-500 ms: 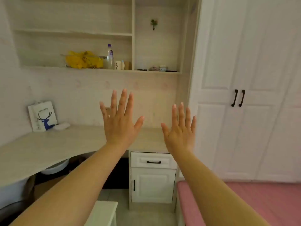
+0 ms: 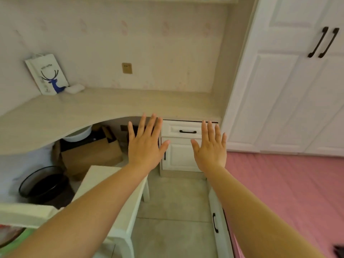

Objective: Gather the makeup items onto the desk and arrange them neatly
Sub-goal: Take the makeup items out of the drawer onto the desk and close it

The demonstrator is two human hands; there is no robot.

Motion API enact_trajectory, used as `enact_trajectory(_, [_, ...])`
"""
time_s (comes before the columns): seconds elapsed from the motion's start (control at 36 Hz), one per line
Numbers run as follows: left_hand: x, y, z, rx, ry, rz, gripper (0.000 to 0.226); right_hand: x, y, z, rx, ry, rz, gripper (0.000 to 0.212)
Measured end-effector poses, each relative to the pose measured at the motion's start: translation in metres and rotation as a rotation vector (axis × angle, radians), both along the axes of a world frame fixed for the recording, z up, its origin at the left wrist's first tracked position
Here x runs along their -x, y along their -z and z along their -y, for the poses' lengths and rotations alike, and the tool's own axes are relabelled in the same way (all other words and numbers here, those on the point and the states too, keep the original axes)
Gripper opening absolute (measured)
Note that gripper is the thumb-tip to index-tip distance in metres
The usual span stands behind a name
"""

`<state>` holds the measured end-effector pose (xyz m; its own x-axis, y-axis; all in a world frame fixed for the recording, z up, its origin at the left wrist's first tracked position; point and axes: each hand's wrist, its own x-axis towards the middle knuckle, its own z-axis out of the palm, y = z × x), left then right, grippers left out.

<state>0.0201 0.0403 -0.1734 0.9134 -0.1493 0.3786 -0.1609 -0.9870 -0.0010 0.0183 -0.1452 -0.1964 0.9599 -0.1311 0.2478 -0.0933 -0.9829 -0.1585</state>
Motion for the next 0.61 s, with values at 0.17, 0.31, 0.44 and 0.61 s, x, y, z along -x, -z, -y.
enact_trajectory(0.17, [-0.027, 0.038, 0.014, 0.080, 0.008, -0.112, 0.069, -0.024, 0.034, -0.001, -0.070, -0.026, -0.128, 0.064])
enact_trajectory(0.31, [-0.067, 0.062, 0.027, 0.161, 0.040, -0.240, 0.068, -0.065, 0.056, 0.013, -0.067, -0.063, -0.255, 0.064])
enact_trajectory(0.44, [-0.121, 0.077, 0.047, 0.199, 0.041, -0.316, 0.065, -0.120, 0.072, 0.037, -0.080, -0.111, -0.360, 0.062])
enact_trajectory(0.61, [-0.179, 0.101, 0.074, 0.209, -0.010, -0.389, 0.063, -0.183, 0.085, 0.065, -0.088, -0.188, -0.455, 0.061])
